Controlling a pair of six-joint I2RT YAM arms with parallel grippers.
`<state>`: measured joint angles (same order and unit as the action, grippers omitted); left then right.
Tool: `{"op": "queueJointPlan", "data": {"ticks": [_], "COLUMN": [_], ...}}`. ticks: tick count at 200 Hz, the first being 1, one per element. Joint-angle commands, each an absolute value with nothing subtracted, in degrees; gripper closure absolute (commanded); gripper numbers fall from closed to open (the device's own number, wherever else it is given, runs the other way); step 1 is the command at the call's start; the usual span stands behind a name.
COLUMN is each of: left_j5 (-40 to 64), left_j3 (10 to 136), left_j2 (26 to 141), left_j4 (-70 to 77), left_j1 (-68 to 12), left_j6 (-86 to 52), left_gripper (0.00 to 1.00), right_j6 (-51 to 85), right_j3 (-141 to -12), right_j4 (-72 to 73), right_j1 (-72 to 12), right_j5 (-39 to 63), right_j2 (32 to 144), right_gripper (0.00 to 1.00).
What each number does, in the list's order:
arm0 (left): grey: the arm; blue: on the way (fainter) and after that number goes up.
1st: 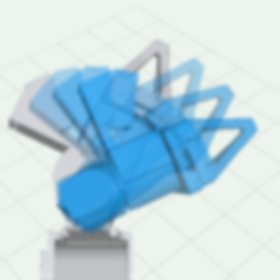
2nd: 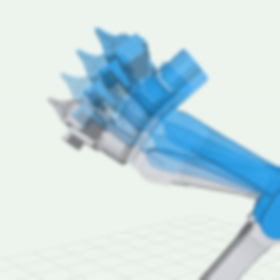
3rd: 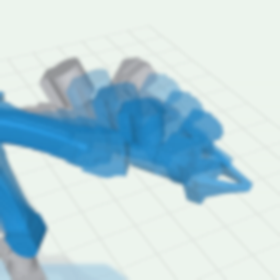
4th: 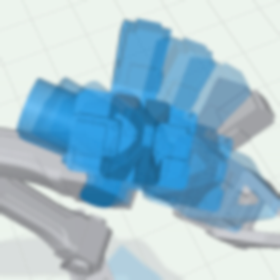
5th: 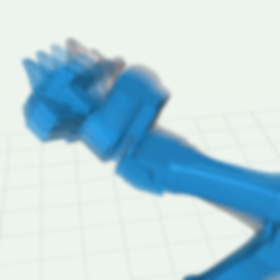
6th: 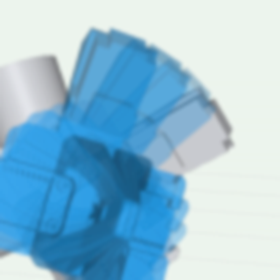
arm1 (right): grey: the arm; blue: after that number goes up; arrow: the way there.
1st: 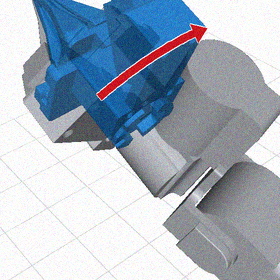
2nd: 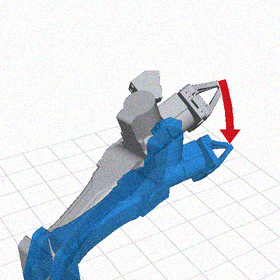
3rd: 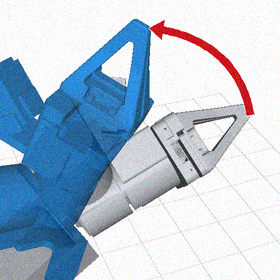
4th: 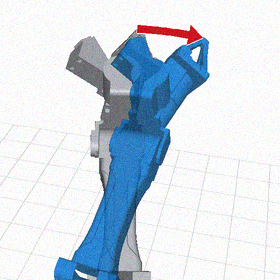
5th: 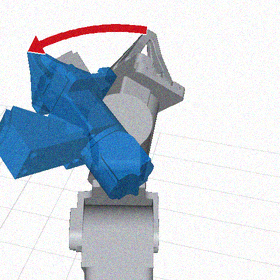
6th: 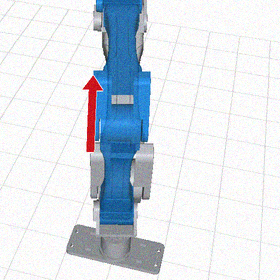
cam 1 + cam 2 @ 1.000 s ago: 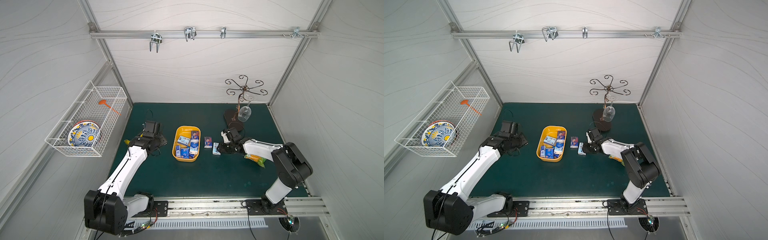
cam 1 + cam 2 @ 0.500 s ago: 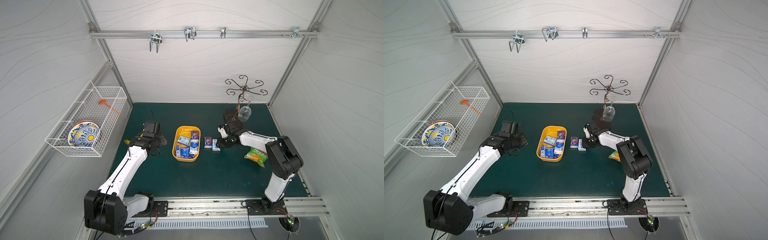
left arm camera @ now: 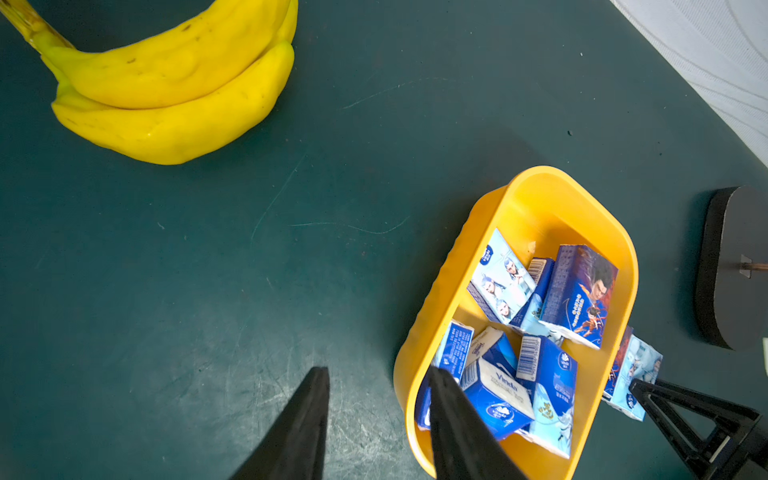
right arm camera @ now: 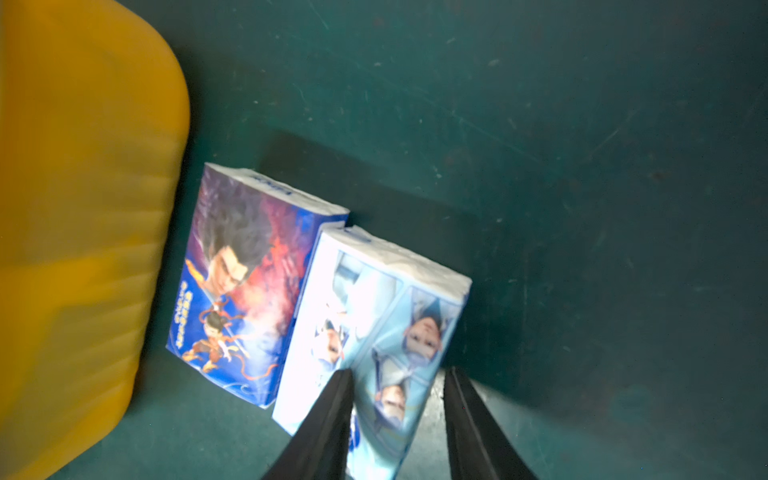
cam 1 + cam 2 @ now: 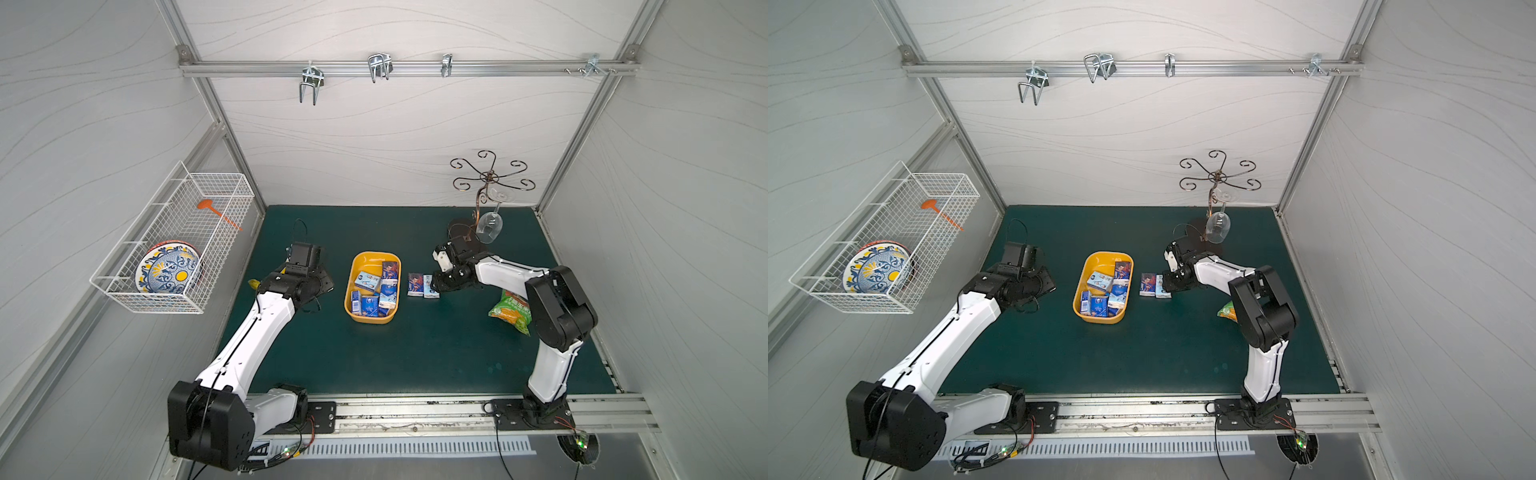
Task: Take the pocket tissues out of the storage box
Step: Place the pocket tissues at the center of the board.
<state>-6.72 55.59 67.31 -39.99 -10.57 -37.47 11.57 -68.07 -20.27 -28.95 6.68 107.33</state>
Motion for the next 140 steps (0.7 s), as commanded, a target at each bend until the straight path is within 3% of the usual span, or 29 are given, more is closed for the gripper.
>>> {"op": "queueJointPlan", "data": {"ticks": [1, 83, 140], "left_j5": [-7.3, -7.4, -7.3], "left_j3": [57.5, 56.3, 56.2], "left_j2": [65.9, 64.4, 64.7], "left_j4": [-39.8, -40.8, -40.6], "left_j1": [-10.8, -10.8, -11.1], "left_j6": [-36.7, -36.3, -36.3], "left_gripper": [0.56, 0.56, 0.56], "right_j6": [10.2, 8.5, 8.4], "right_j3": [-68.7, -74.9, -85.7], "right_j4": [-23.6, -28.4, -33.1], "right_j1": [-28.5, -29.4, -41.3], "right_j5": [5.7, 4.9, -6.0], "right_j2": [109.0, 100.9, 103.6], "right_gripper": [0.57, 0.49, 0.44]}}
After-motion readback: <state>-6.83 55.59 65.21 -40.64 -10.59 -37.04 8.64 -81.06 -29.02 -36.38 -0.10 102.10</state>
